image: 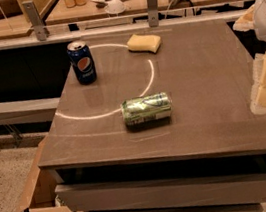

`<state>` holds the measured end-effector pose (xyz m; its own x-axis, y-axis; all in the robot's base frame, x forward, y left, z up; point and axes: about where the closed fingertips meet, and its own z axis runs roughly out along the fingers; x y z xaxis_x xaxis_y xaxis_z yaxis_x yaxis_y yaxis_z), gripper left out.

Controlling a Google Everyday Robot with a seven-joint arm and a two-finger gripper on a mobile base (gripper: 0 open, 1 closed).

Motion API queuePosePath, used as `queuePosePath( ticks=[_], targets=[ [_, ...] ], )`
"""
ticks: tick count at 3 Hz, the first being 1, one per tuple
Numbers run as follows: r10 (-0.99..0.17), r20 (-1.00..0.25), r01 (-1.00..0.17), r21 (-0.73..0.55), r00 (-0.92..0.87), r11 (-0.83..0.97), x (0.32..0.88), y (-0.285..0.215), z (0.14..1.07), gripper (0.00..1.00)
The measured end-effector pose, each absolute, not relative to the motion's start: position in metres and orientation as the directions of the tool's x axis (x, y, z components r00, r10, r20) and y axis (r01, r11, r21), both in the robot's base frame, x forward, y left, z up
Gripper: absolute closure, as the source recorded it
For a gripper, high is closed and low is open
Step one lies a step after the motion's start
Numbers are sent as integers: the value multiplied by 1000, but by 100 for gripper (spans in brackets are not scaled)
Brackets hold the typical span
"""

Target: Place green can upright

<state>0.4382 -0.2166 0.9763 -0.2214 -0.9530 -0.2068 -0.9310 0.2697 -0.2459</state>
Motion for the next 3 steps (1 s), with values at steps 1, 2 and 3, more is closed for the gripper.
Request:
queuePosePath(
  ticks=[1,2,3],
  targets=[
    [-953,-207,-931,-246,-221,270,438,-217,976,0],
    [-966,-184,-941,-255,-180,224,441,-195,971,0],
    [-971,-185,-947,-255,-152,196,448,-167,961,0]
  ],
)
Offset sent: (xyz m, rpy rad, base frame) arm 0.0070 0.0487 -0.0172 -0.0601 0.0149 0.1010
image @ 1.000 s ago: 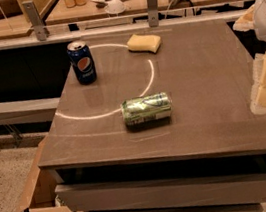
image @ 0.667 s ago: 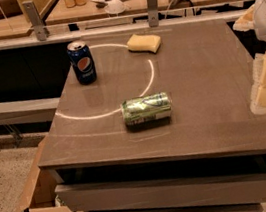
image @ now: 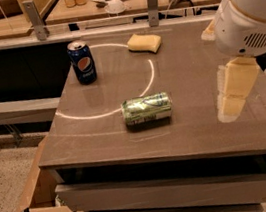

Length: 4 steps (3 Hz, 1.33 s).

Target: Place green can upright

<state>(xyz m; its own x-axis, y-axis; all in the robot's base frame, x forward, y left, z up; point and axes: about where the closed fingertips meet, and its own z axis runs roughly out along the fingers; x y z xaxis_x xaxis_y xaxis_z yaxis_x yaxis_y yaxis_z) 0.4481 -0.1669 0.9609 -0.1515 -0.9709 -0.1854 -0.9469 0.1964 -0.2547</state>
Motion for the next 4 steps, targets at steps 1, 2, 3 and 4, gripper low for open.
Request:
queuePosePath(
  ticks=[1,2,3,4],
  targets=[
    [-974,-195,-954,-252,-117,165,459,-136,948,0],
    [-972,-217,-963,-230,-87,138,472,-106,928,0],
    [-968,-241,-973,-194,-73,122,481,-81,903,0],
    [-963,-260,-981,-156,-76,119,490,-63,882,0]
  ],
)
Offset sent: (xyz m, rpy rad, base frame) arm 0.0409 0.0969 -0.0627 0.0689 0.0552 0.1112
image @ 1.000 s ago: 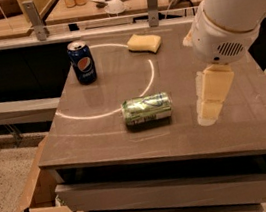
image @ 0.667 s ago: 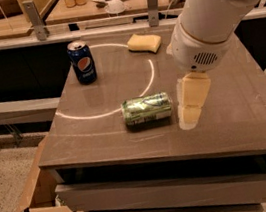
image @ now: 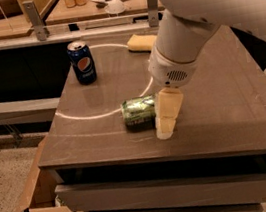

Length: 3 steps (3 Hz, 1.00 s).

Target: Place green can upright

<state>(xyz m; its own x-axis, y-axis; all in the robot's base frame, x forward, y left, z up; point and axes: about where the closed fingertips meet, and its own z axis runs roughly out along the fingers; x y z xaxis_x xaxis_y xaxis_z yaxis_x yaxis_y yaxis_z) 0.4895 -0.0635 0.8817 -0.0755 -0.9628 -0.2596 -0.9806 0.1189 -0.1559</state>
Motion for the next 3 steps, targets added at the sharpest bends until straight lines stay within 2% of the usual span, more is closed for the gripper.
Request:
queuePosePath(
  ticks=[1,2,3],
  targets=[
    [-959,-273,-986,-120,-77,113,494,-47,862,0],
    [-964,-259,-991,-105,-55,85,498,-31,850,18],
    [-969,-245,-993,-97,-38,64,502,-19,845,41]
  ],
)
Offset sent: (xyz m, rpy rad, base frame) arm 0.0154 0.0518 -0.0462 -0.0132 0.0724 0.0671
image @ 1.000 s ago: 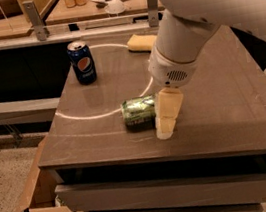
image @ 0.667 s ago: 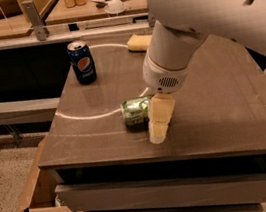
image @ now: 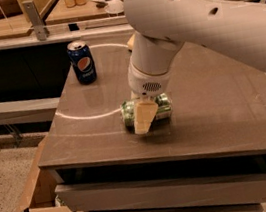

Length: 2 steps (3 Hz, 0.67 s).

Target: Place green can upright

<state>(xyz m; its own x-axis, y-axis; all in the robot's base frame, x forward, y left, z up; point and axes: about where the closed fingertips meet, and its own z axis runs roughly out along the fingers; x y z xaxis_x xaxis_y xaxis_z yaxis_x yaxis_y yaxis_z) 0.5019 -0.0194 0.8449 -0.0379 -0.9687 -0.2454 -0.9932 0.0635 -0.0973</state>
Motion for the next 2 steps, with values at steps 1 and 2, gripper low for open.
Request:
queuePosePath(
  ticks=[1,2],
  targets=[
    [-973,-230,-995,-91,-20,42,503,-13,843,65],
    [-956,-290,-989,-122,-41,79,516,-23,866,88]
  ],
)
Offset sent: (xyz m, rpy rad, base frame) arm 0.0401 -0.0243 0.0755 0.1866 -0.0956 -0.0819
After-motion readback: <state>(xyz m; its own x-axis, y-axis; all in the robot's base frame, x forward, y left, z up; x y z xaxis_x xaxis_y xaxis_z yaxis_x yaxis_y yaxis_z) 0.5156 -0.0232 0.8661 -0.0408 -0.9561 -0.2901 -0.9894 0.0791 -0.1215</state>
